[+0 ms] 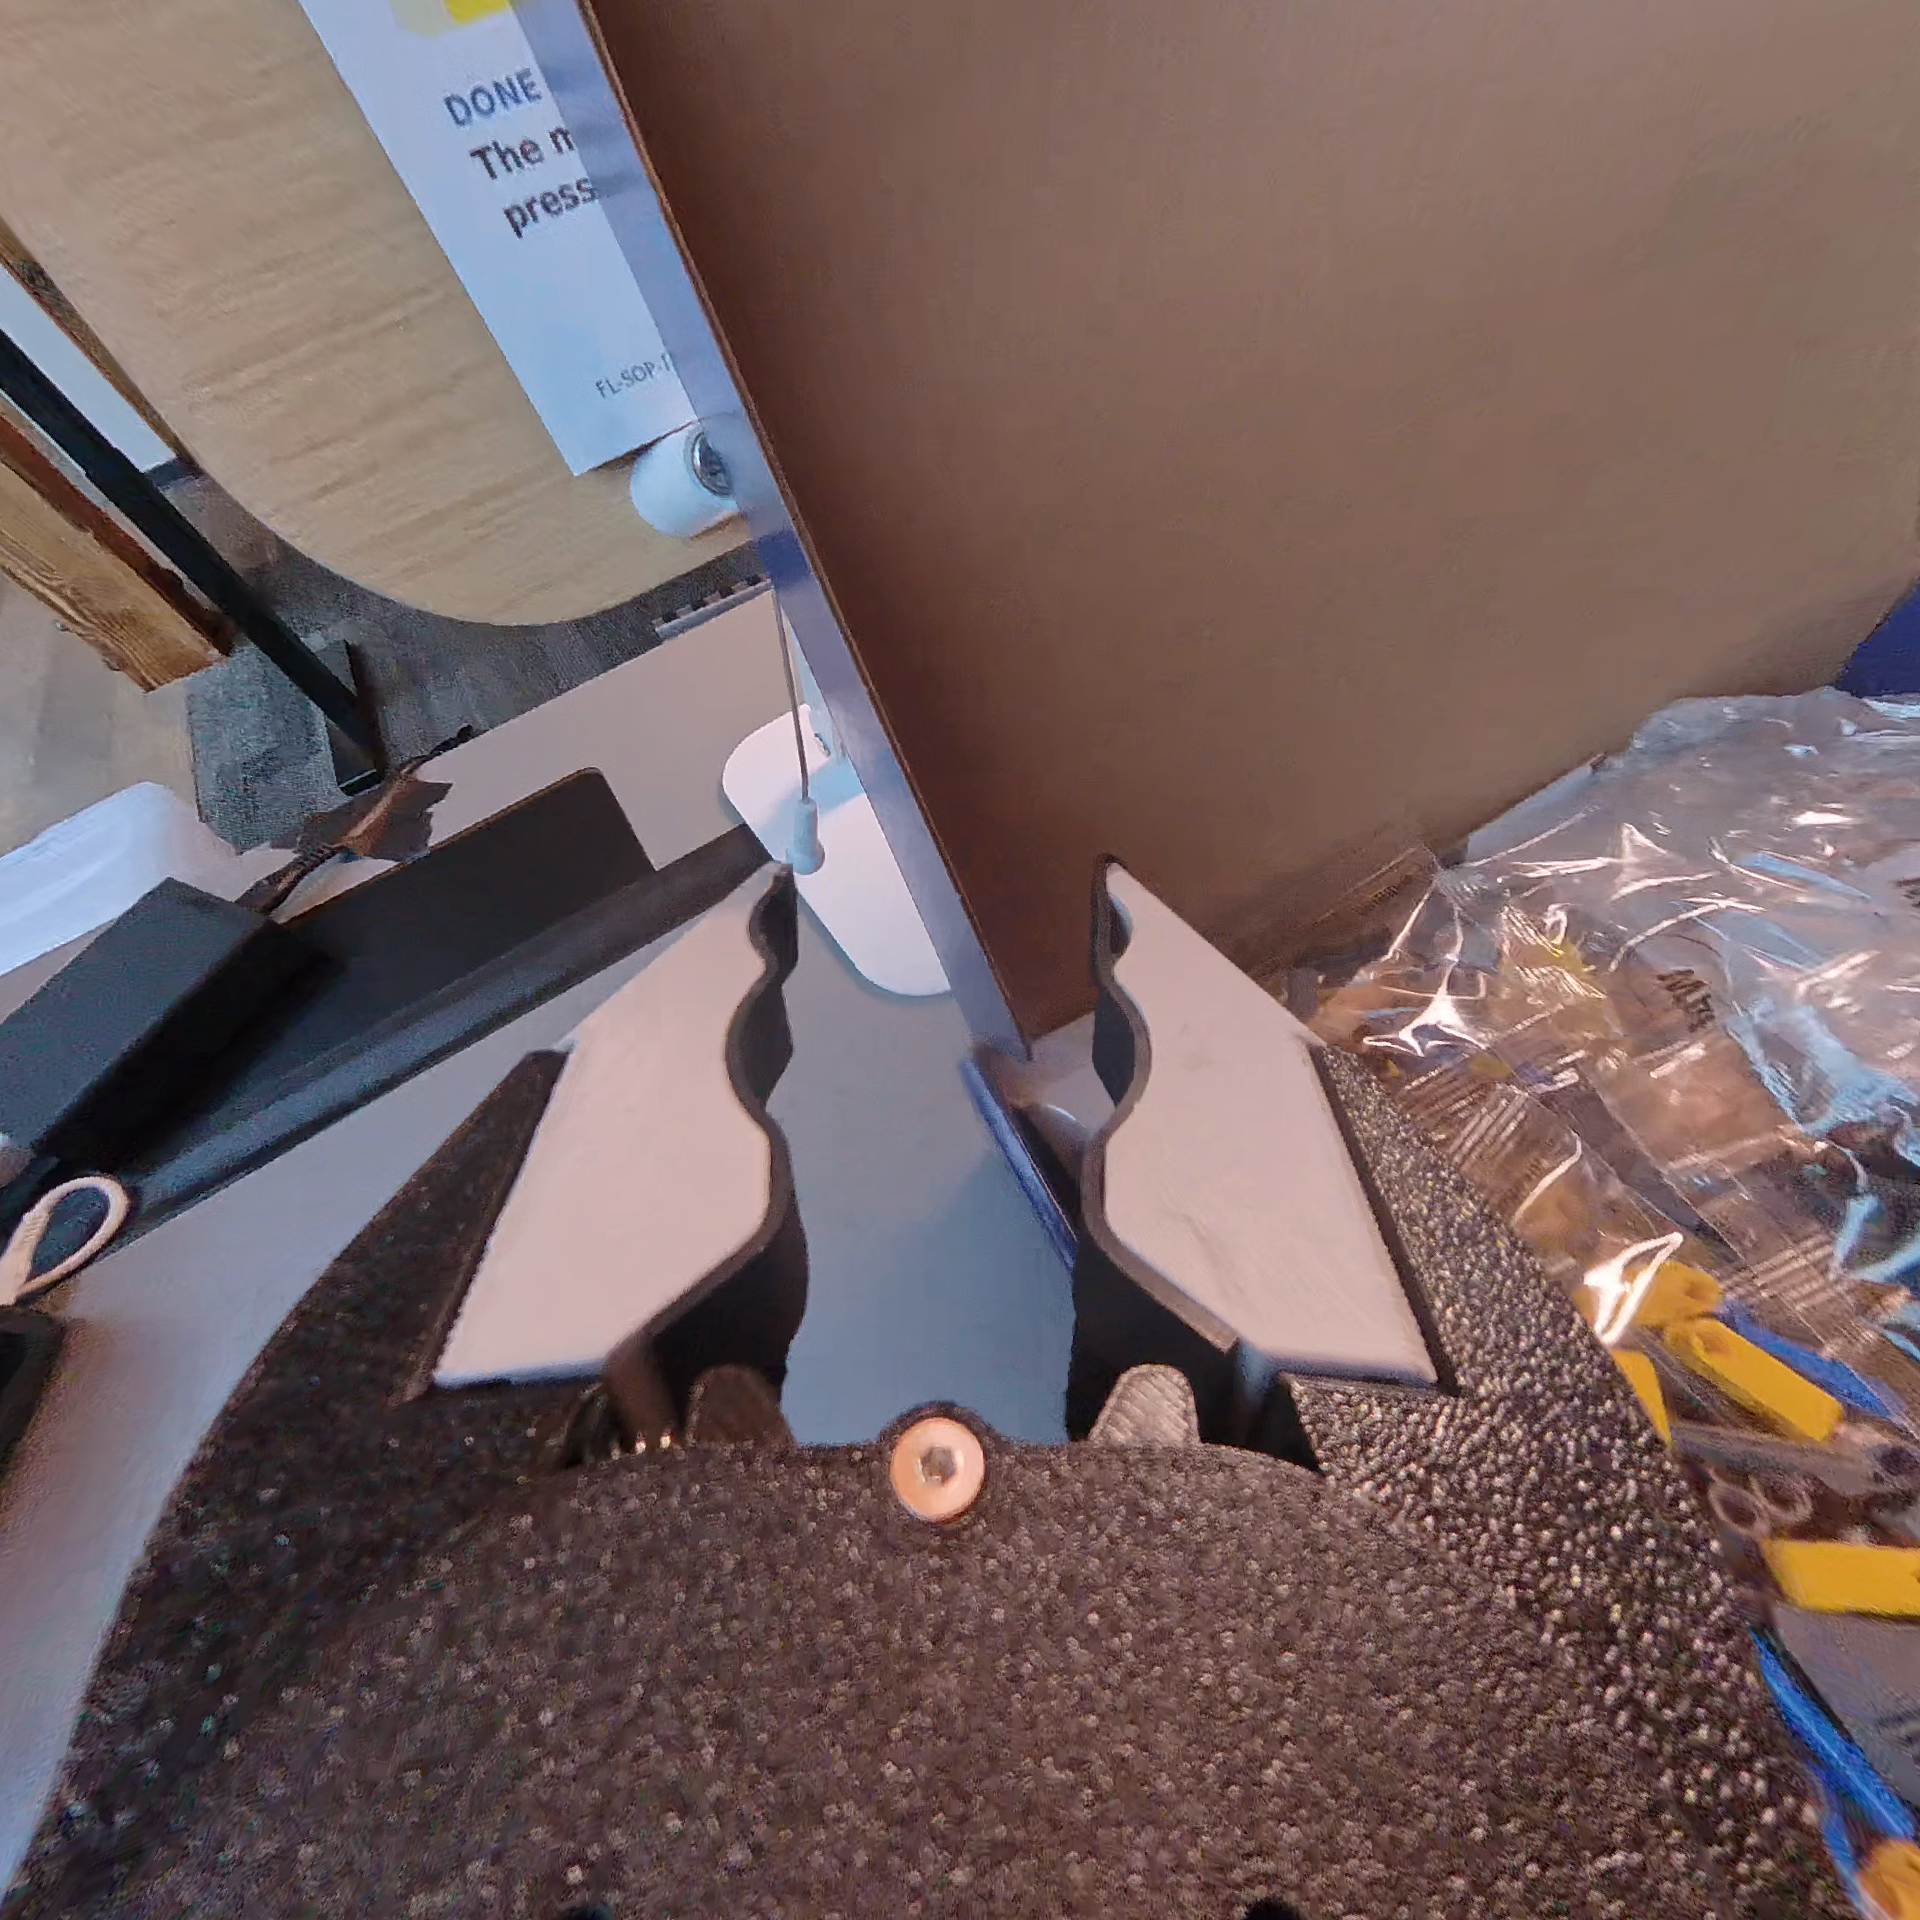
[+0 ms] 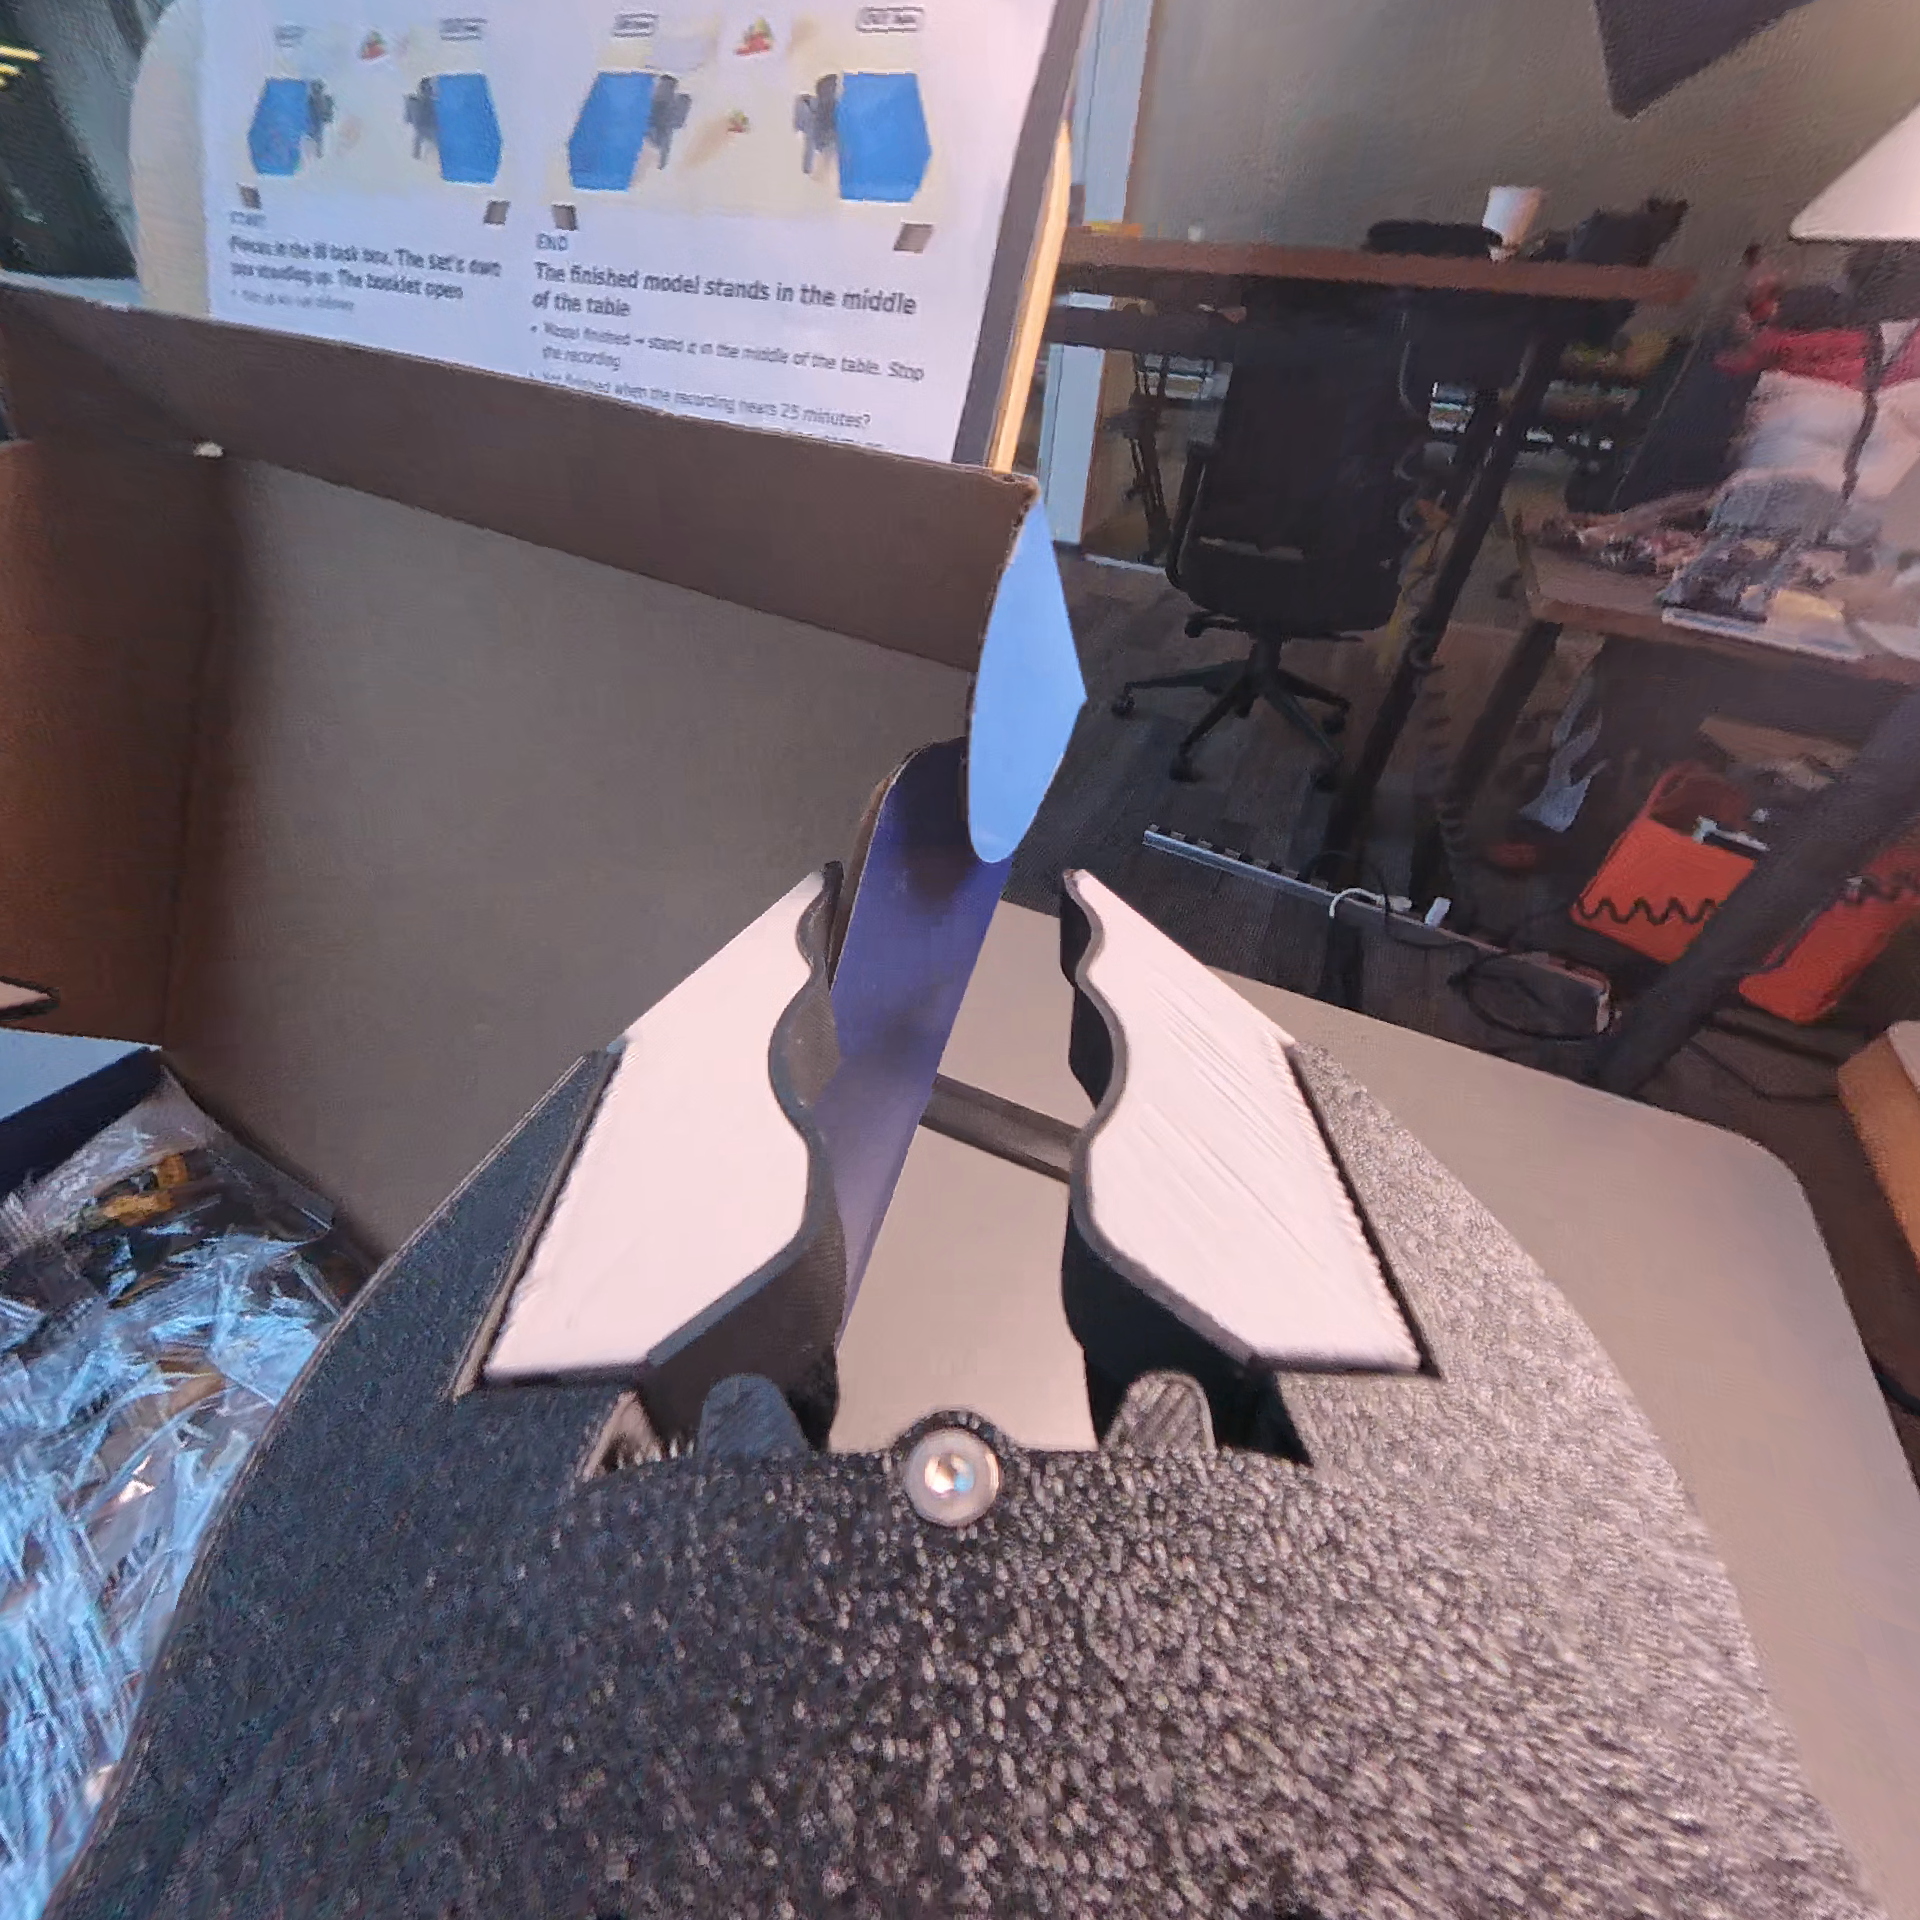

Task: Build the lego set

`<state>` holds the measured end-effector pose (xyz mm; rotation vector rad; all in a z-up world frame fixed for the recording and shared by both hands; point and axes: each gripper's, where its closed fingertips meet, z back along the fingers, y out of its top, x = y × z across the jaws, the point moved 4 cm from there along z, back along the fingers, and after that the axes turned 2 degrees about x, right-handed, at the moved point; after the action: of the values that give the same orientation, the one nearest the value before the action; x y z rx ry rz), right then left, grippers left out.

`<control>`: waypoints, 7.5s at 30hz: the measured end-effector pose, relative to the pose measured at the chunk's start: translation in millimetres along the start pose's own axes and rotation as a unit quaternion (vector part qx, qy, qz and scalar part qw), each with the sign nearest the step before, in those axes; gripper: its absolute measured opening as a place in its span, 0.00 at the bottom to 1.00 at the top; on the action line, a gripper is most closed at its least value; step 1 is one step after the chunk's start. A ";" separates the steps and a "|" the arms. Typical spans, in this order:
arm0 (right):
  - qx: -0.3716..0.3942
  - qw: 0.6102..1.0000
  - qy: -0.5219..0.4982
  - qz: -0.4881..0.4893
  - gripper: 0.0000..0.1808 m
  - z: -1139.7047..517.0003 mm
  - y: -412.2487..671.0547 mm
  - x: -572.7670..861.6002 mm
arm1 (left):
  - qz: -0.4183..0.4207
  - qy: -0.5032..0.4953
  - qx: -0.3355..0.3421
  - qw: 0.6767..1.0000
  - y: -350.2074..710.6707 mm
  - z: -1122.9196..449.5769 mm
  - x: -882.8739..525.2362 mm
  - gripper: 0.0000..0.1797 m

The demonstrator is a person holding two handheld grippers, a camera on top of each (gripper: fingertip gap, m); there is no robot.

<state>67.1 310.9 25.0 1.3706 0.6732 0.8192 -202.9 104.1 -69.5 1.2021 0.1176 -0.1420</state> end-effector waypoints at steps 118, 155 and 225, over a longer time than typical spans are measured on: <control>0.005 0.946 0.301 0.124 0.03 222.5 0.5 -219.0 | 0.110 -0.411 0.168 0.889 42.8 231.4 155.9 0.00; 0.050 0.987 -0.025 0.152 0.12 97.9 21.4 -80.8 | -0.101 0.085 -0.030 0.991 -18.1 185.8 -89.7 0.00; 0.099 0.987 0.000 0.126 0.10 96.5 18.4 -69.8 | 0.039 -0.163 -0.228 0.959 -41.4 131.8 -133.3 0.00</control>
<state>104.5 199.0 49.1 1.6595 0.6007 0.9715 -339.3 -27.4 -38.5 0.7085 -0.1797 -0.2278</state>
